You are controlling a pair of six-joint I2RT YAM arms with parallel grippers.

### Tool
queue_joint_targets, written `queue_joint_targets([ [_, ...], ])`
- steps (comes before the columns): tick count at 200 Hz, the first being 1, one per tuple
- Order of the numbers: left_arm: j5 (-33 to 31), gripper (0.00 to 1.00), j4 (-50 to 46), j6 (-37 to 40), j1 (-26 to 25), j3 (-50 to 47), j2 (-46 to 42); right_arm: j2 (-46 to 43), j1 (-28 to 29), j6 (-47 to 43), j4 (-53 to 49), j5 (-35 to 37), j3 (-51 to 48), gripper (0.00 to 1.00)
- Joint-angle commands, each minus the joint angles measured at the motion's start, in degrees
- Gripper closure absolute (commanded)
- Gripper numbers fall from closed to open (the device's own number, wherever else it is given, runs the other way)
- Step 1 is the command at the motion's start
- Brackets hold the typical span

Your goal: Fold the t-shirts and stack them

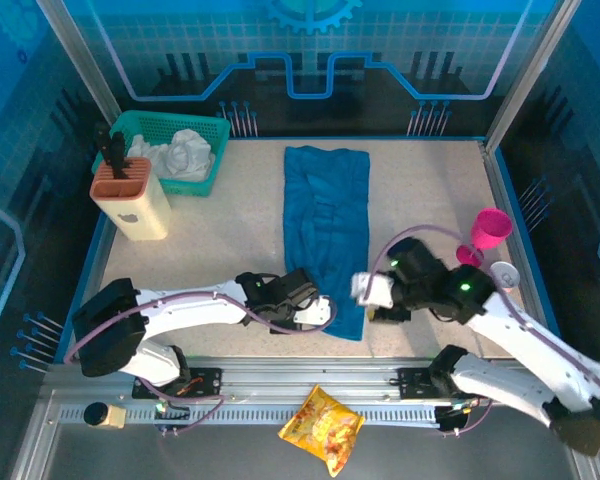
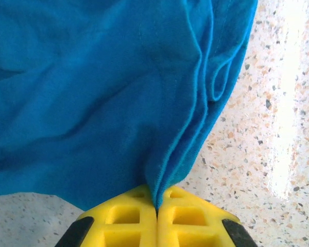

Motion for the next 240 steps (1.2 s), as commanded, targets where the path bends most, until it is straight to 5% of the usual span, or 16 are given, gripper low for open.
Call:
queue_joint_targets([
  [1, -0.76, 1.0, 0.24, -4.34, 0.18, -1.91, -3.23, 3.45, 7.91, -9.63, -4.32, 3.32, -5.87, 0.46],
  [57, -1.37, 1.0, 2.48, -10.54, 0.03, -4.73, -8.33, 13.9, 12.65, -5.03, 18.08, 1.59, -13.74, 0.48],
  [158, -1.29, 1.0, 4.44, -12.88, -1.14, -7.64, -7.65, 28.95, 14.14, 1.07, 25.7, 4.35, -12.18, 0.52],
  [180, -1.1, 1.0, 4.8, -13.01, -1.31, -8.01, -7.74, 31.15, 14.16, 1.64, 27.09, 6.79, -12.5, 0.62],
  [228, -0.89, 1.0, 2.95, -14.69, -1.84, -7.97, -8.94, 25.53, 13.81, 1.36, 26.21, 11.18, -13.21, 1.0],
  [240, -1.0, 1.0, 1.91, -15.25, -1.92, -7.61, -9.72, 22.85, 13.18, 1.75, 25.16, 12.14, -12.58, 1.0],
])
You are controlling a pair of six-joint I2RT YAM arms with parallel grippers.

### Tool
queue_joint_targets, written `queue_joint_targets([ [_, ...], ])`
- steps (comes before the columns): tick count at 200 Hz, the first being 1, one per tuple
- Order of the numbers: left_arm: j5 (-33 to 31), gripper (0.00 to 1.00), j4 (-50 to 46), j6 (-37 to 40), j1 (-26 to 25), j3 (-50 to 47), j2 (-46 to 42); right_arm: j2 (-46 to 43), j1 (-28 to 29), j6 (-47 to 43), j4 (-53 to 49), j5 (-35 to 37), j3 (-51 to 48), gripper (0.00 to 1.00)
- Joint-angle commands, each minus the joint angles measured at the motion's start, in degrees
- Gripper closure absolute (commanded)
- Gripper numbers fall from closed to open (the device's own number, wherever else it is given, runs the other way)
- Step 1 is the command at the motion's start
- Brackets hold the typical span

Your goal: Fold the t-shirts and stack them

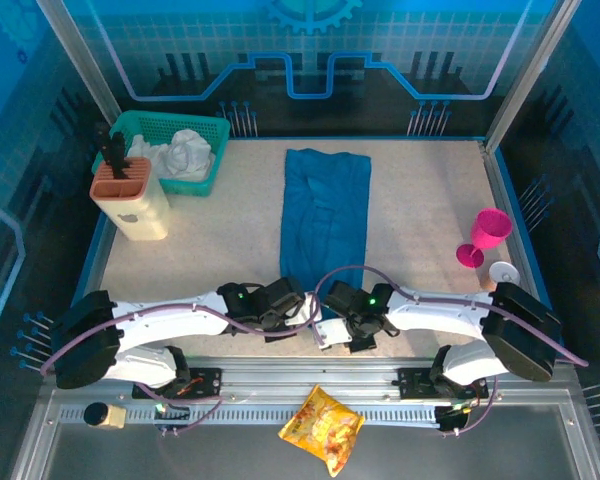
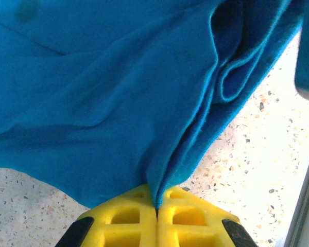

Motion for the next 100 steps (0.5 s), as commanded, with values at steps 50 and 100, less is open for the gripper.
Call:
queue_joint_targets([
  [50, -6.77, 1.0, -3.52, -0.78, 1.82, 4.3, -4.57, -12.76, -8.93, 2.54, 1.12, 4.17, 5.46, 1.0],
  [100, -5.98, 1.0, -0.21, 6.32, 14.43, 13.34, 2.34, -8.54, -18.58, 2.38, 6.41, 3.54, 11.96, 1.0],
])
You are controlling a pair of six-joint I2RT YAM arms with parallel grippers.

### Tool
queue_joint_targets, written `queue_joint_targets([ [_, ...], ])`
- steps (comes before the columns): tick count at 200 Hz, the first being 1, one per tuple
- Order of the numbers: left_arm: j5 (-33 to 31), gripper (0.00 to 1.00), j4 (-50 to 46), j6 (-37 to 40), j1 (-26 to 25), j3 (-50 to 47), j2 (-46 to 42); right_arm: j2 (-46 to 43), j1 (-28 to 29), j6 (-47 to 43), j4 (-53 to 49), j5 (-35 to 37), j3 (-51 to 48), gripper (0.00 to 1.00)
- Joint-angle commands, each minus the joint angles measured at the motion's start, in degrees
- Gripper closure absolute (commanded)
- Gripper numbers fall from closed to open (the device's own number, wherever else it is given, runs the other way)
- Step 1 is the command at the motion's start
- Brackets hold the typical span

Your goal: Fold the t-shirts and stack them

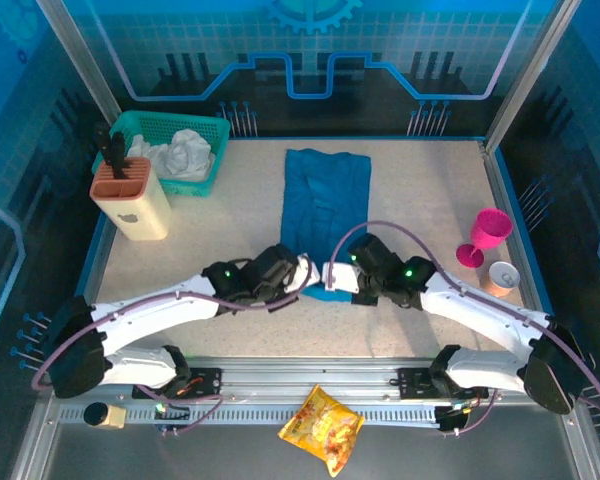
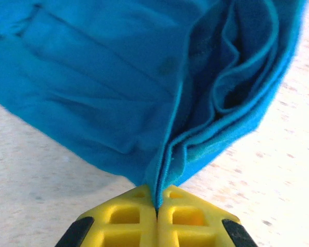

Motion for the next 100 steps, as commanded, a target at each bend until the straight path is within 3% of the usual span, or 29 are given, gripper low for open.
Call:
queue_joint_targets([
  [1, -1.24, 1.0, 0.92, 4.97, 5.25, 4.42, 4.44, 2.82, -3.56, 0.9, 4.73, -0.68, 3.03, 1.0],
  [51, 2.18, 1.0, 5.97, 12.54, 15.6, 15.71, 17.61, 14.0, -10.88, 0.57, 12.34, 4.2, 10.1, 1.0],
  [100, 2.57, 1.0, 15.09, 17.45, 18.83, 24.8, 32.89, 23.42, -15.68, 2.53, 18.86, 5.85, 13.71, 1.0],
])
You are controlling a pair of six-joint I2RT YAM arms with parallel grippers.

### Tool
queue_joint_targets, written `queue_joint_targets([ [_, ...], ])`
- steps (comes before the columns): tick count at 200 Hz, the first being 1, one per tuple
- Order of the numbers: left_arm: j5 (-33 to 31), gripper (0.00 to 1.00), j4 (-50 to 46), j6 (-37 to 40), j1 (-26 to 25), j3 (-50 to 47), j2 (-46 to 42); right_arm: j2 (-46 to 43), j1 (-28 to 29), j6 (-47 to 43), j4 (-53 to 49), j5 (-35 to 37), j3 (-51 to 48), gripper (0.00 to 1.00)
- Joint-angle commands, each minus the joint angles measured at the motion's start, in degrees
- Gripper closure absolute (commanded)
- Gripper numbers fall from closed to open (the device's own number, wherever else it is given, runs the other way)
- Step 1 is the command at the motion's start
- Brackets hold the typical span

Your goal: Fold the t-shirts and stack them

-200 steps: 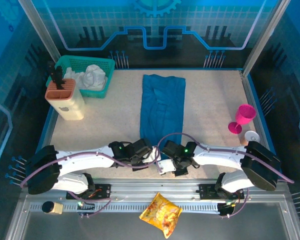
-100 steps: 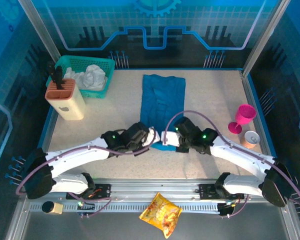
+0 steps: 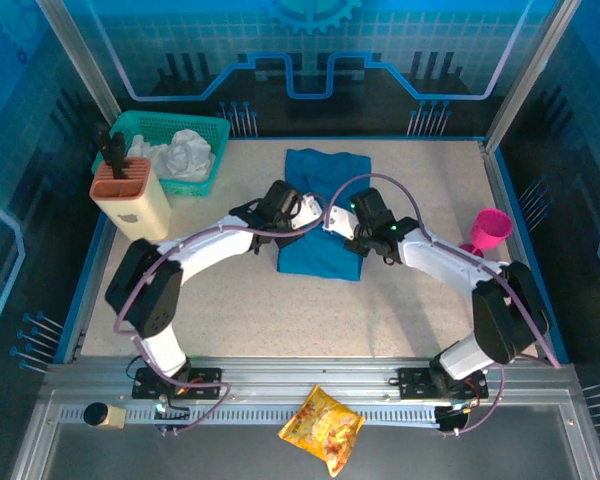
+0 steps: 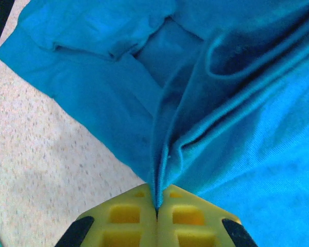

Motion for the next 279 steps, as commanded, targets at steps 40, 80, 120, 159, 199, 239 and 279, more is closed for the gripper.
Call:
queue_joint_targets([
  [40, -0.18, 1.0, 4.65, 3.49, 1.39, 9.44, 12.31, 11.37, -3.47, 1.65, 9.06, 1.68, 4.91, 1.0],
  [80, -1.51, 1.0, 5.45, 2.72, 2.34, 10.47, 15.29, 17.83, -4.97, 2.54, 11.48, 1.72, 7.76, 1.0],
  [120, -1.5, 0.82, 7.74, 3.23, 2.72, 11.38, 17.95, 21.85, -5.62, 4.56, 10.14, 2.59, 11.01, 1.0],
  [159, -0.51, 0.61, 9.87, 4.28, 2.73, 12.44, 18.43, 22.23, -5.78, 6.8, 9.83, 3.11, 11.98, 0.85],
  [199, -3.14, 0.16, 11.88, 3.86, 2.97, 12.47, 15.11, 17.43, -6.48, 9.76, 10.52, 4.79, 11.38, 0.55],
  [239, -1.78, 0.01, 14.77, 1.02, 6.37, 9.09, 4.11, 2.5, -8.99, 11.56, 11.14, -0.16, 7.47, 0.46],
  [279, 14.95, 0.0, 29.43, -3.34, 14.16, -5.68, -15.47, -15.05, -10.0, 10.03, 4.8, -9.87, 0.57, 0.46],
])
